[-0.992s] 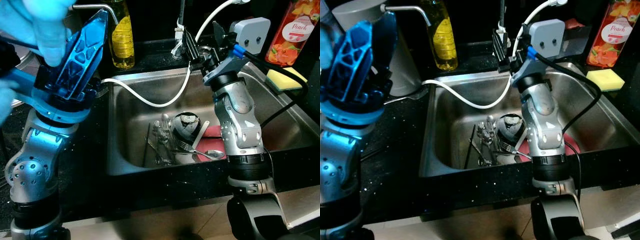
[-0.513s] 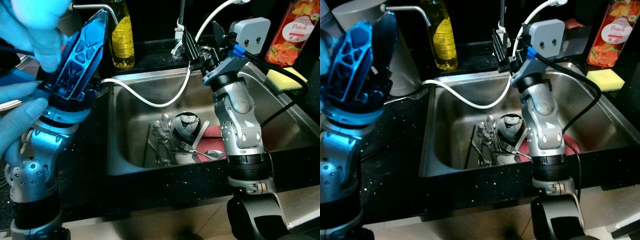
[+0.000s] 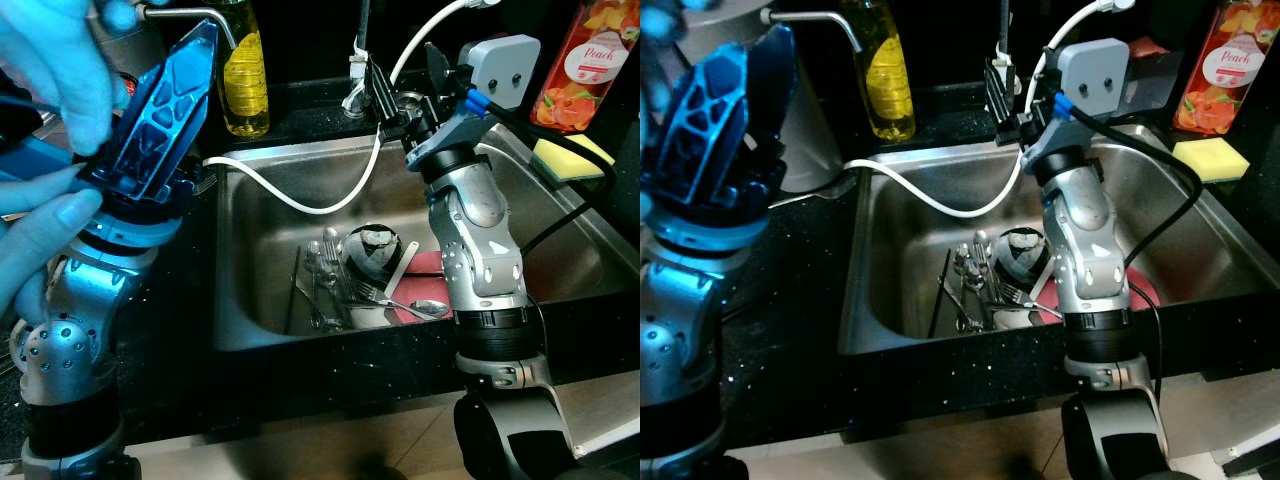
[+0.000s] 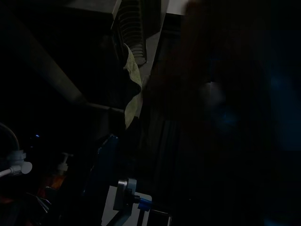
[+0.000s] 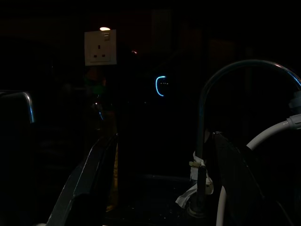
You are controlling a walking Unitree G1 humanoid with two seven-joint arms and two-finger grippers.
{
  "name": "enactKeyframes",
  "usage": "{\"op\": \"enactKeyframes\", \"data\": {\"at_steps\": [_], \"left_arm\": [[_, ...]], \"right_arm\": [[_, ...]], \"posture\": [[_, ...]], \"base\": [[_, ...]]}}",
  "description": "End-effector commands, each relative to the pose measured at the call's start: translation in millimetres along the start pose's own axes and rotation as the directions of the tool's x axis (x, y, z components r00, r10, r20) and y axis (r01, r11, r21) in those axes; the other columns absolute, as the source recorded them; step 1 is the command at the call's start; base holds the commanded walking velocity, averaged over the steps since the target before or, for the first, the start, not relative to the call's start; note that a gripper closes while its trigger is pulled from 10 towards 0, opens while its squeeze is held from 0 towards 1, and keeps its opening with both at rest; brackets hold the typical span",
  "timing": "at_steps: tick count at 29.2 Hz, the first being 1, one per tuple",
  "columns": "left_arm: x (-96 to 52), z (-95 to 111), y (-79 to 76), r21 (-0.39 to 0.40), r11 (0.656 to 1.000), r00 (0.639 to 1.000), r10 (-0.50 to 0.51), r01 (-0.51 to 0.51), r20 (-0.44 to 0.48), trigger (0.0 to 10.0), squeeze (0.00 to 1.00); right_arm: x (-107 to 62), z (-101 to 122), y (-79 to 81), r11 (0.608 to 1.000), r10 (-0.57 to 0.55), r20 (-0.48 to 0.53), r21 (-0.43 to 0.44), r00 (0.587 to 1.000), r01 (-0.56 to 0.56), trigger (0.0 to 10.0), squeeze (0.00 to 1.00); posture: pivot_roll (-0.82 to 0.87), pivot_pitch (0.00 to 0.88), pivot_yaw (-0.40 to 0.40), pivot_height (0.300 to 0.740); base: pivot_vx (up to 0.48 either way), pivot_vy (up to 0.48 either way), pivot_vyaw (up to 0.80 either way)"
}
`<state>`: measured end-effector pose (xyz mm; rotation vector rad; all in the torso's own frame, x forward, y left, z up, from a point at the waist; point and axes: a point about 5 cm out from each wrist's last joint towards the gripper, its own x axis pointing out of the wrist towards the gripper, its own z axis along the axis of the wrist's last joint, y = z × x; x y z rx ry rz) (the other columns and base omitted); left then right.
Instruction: Kitchen organization
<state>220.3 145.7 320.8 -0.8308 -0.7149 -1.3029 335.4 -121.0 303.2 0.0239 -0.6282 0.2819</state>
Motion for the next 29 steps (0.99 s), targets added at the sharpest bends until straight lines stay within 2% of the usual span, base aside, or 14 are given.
{"op": "enactKeyframes", "data": {"at_steps": [1,29], "left_arm": [[0.5,1.2,-1.5,0.014,1.000,1.000,-0.005,0.005,-0.018,10.0,0.00],[0.6,0.8,-1.3,0.013,1.000,1.000,-0.003,0.003,-0.018,10.0,0.00]], "right_arm": [[-1.9,-3.0,1.5,1.000,-0.001,-0.008,0.005,1.000,0.001,10.0,0.00],[-2.5,-3.7,0.5,1.000,-0.005,-0.012,0.005,1.000,0.005,10.0,0.00]], "posture": [[-0.07,0.000,0.085,0.740],[-0.07,0.000,0.085,0.740]], "base": [[0.000,0.000,0.00],[0.000,0.000,0.00]]}}
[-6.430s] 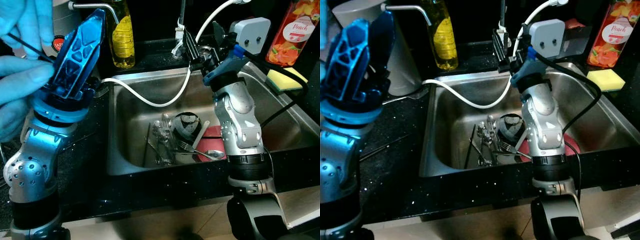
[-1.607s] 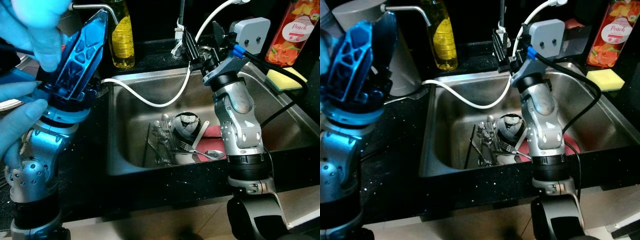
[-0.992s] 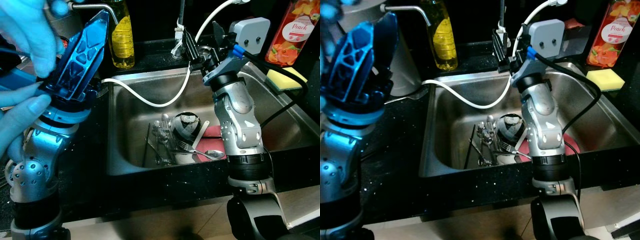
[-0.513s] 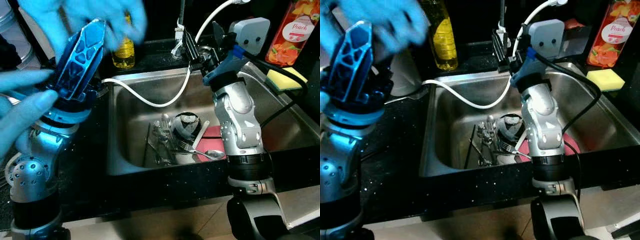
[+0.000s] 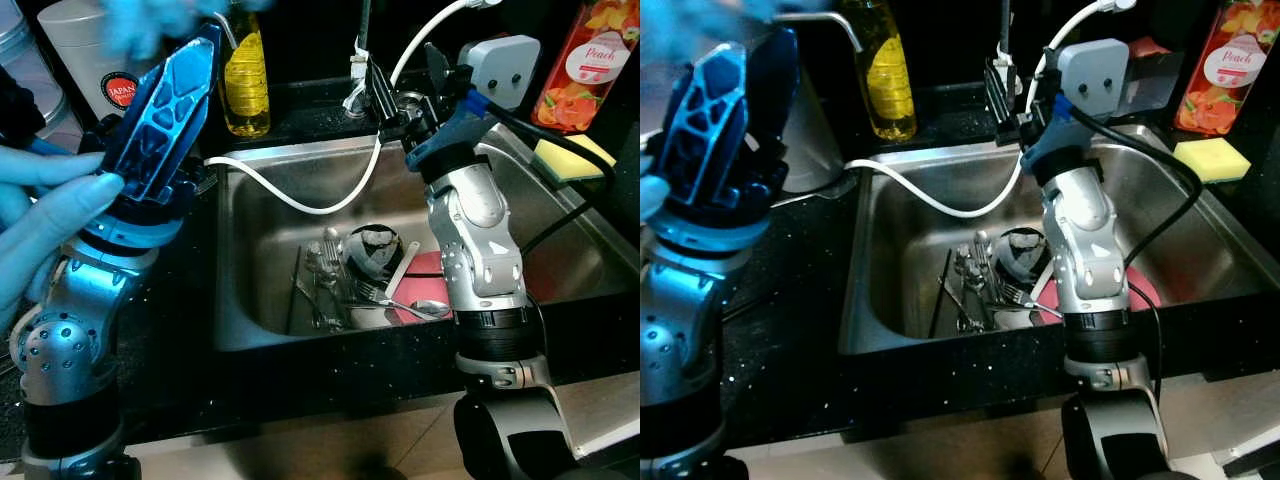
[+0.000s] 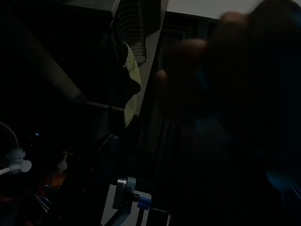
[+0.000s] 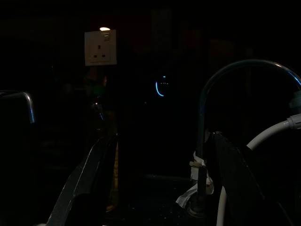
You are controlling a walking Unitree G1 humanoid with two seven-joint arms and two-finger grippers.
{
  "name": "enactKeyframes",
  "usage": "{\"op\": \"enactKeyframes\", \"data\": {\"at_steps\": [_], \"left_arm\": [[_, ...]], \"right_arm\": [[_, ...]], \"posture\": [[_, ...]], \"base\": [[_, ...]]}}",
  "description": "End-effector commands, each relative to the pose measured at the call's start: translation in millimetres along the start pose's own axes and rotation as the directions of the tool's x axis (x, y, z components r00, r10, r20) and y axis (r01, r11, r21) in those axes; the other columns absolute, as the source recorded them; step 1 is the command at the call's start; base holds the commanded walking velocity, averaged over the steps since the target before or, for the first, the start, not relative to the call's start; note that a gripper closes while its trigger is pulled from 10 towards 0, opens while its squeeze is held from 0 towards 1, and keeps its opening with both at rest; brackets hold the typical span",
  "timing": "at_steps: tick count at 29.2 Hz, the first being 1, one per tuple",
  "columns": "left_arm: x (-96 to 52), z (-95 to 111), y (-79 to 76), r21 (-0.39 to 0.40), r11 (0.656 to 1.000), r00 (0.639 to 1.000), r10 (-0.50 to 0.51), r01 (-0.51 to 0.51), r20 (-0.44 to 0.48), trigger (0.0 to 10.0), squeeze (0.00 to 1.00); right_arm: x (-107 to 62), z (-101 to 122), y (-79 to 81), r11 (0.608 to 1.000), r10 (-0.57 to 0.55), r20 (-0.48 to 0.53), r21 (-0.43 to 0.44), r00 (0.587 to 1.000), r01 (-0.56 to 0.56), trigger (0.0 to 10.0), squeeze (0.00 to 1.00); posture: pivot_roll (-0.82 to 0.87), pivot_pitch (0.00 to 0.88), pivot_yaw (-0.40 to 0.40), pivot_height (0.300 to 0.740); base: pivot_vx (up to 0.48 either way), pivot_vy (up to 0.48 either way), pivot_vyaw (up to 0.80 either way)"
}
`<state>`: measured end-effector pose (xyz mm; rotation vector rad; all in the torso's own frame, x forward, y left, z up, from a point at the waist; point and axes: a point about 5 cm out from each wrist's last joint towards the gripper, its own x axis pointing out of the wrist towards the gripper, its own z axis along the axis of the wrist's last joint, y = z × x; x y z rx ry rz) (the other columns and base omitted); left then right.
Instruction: Kitchen organization
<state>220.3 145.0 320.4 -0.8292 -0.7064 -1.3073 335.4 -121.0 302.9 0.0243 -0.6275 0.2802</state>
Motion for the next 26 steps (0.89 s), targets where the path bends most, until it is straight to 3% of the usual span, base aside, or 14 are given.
{"op": "enactKeyframes", "data": {"at_steps": [1,26], "left_arm": [[0.6,1.5,-1.3,0.017,1.000,1.000,-0.003,0.003,-0.010,10.0,0.00],[0.6,0.5,-1.6,0.018,1.000,1.000,-0.004,0.004,-0.005,10.0,0.00]], "right_arm": [[-2.4,-3.6,0.4,1.000,-0.004,-0.011,0.005,1.000,0.004,10.0,0.00],[-2.1,-2.4,-0.5,1.000,-0.002,-0.010,-0.001,1.000,0.002,10.0,0.00]], "posture": [[-0.07,0.000,0.084,0.740],[-0.07,0.000,0.081,0.740]], "base": [[0.000,0.000,0.00],[0.000,0.000,0.00]]}}
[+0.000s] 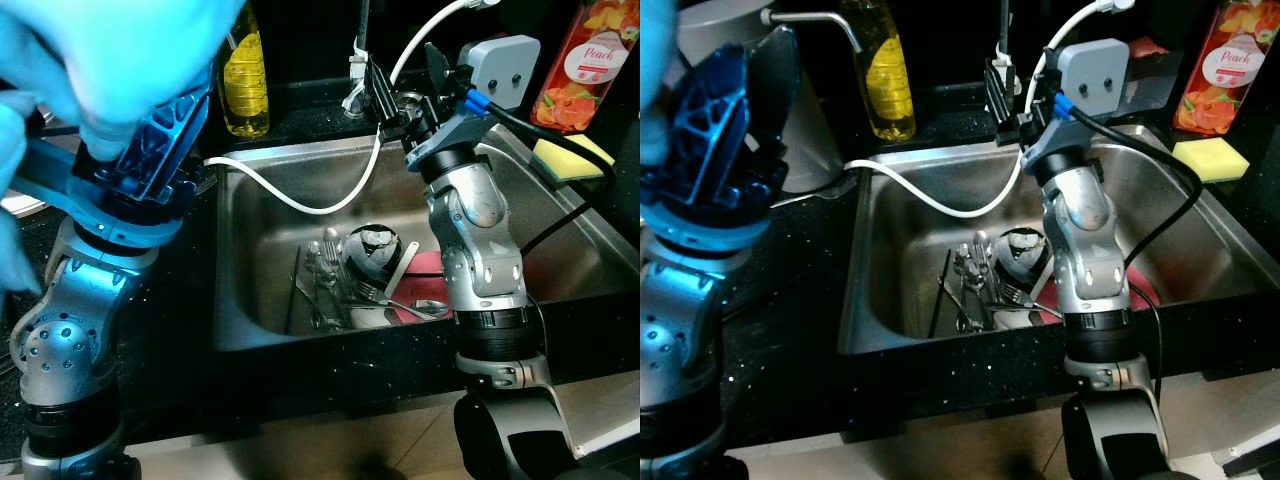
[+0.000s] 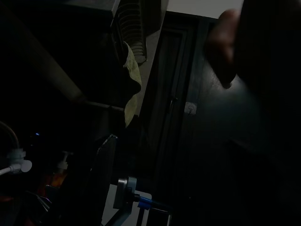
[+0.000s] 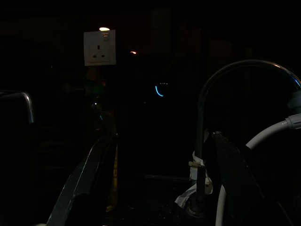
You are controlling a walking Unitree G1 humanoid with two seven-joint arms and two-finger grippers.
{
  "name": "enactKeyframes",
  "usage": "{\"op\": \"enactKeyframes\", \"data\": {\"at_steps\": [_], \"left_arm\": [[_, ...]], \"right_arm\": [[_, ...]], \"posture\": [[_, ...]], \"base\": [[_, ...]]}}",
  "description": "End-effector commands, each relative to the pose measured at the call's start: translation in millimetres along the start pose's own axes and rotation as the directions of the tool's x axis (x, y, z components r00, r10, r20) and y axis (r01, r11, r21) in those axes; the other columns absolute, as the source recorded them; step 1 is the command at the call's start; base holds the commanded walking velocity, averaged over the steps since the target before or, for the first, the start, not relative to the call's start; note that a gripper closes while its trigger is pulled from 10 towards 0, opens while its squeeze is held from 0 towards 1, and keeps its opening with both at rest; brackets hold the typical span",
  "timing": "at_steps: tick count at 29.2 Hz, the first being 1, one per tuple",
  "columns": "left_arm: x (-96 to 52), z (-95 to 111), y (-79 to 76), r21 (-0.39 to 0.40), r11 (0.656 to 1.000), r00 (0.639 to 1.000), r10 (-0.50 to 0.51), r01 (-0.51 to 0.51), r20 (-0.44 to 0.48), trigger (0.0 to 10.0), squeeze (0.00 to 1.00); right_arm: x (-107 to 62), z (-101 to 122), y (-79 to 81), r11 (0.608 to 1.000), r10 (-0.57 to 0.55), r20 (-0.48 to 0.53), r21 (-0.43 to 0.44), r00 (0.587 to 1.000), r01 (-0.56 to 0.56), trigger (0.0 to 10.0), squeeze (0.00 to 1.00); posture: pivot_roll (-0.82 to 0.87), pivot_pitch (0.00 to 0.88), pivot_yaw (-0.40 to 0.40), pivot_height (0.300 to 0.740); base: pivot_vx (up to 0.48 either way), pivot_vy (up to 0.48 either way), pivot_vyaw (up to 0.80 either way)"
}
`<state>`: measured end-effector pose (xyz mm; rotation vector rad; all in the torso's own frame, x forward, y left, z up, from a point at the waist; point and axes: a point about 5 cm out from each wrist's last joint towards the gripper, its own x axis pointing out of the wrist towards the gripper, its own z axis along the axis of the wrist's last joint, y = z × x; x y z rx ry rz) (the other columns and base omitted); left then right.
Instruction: Kitchen organization
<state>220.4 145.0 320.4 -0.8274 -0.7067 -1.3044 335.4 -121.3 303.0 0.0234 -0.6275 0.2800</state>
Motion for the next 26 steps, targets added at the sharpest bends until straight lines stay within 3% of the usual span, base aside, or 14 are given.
{"op": "enactKeyframes", "data": {"at_steps": [1,26], "left_arm": [[0.6,0.5,-1.8,0.016,1.000,1.000,-0.006,0.006,-0.005,10.0,0.00],[0.2,1.5,-1.8,0.015,1.000,1.000,-0.006,0.007,-0.006,10.0,0.00]], "right_arm": [[-2.1,-2.4,-0.3,1.000,-0.003,-0.010,0.000,1.000,0.003,10.0,0.00],[-2.4,-2.8,-0.3,1.000,-0.007,-0.011,0.000,1.000,0.007,10.0,0.00]], "posture": [[-0.07,0.000,0.081,0.740],[-0.07,0.000,0.084,0.740]], "base": [[0.000,0.000,0.00],[0.000,0.000,0.00]]}}
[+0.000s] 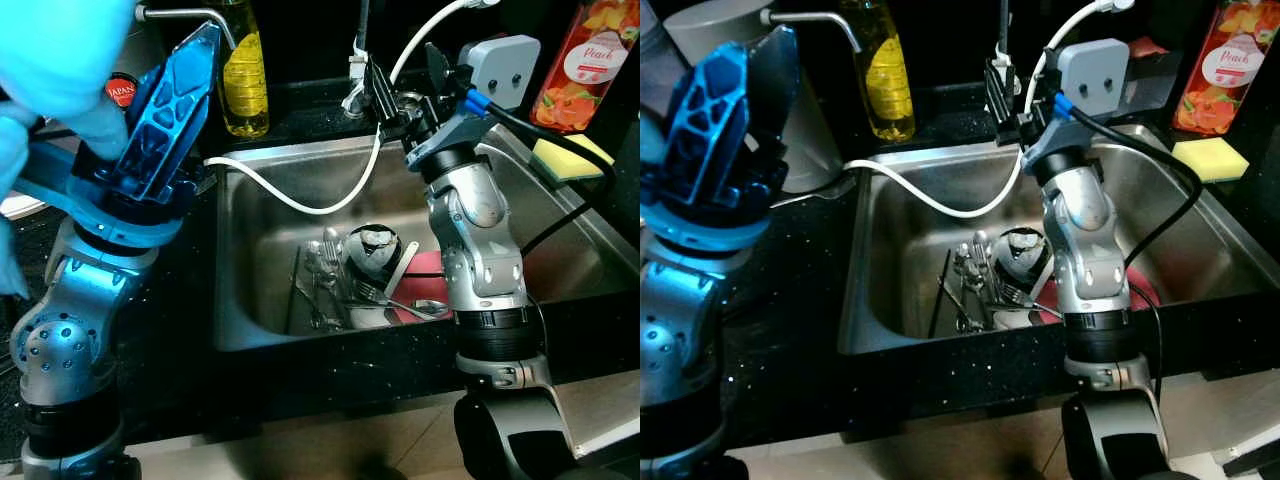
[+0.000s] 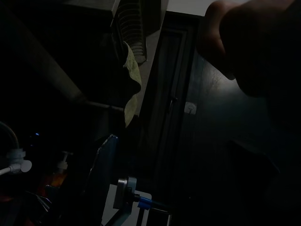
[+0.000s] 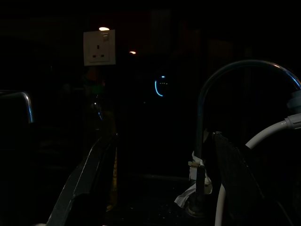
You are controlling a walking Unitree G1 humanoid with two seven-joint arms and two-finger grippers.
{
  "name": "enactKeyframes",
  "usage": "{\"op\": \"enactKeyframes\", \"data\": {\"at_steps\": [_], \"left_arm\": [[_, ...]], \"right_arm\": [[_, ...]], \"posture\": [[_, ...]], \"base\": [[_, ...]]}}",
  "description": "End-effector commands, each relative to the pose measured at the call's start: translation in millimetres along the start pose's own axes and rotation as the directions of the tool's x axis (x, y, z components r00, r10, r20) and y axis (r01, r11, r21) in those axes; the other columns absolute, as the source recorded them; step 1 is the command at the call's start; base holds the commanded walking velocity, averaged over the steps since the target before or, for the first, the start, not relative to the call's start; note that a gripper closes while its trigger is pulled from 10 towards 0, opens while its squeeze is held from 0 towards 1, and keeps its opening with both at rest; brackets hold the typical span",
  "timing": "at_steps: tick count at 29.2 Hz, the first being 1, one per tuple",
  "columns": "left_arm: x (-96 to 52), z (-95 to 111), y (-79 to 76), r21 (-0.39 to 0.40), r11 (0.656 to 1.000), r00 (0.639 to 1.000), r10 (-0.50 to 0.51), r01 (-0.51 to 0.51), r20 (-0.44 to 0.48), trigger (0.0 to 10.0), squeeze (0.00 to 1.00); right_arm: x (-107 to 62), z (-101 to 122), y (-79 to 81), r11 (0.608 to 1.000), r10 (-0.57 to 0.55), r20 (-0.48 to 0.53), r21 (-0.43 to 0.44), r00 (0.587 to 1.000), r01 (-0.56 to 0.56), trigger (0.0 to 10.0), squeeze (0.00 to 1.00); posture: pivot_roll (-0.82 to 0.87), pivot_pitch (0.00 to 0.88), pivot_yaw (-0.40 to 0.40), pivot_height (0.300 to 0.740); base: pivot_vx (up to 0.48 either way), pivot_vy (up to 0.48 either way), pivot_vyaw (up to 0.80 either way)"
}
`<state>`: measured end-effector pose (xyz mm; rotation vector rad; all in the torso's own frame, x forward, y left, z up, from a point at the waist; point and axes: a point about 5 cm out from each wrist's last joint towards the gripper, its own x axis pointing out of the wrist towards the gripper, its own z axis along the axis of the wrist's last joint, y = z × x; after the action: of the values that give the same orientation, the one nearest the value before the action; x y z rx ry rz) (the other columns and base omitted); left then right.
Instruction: Kitchen organization
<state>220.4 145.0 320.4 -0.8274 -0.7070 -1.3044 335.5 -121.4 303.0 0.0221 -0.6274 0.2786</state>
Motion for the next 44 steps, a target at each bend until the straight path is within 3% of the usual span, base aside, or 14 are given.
{"op": "enactKeyframes", "data": {"at_steps": [1,44], "left_arm": [[0.2,1.4,-1.8,0.015,1.000,1.000,-0.006,0.006,-0.006,10.0,0.00],[0.4,1.1,-1.8,0.014,1.000,1.000,-0.008,0.008,-0.012,10.0,0.00]], "right_arm": [[-2.3,-2.8,-0.2,1.000,-0.006,-0.011,0.001,1.000,0.006,10.0,0.00],[-2.5,-3.5,0.8,1.000,-0.004,-0.011,0.004,1.000,0.004,10.0,0.00]], "posture": [[-0.07,0.000,0.084,0.740],[-0.07,0.000,0.086,0.740]], "base": [[0.000,0.000,0.00],[0.000,0.000,0.00]]}}
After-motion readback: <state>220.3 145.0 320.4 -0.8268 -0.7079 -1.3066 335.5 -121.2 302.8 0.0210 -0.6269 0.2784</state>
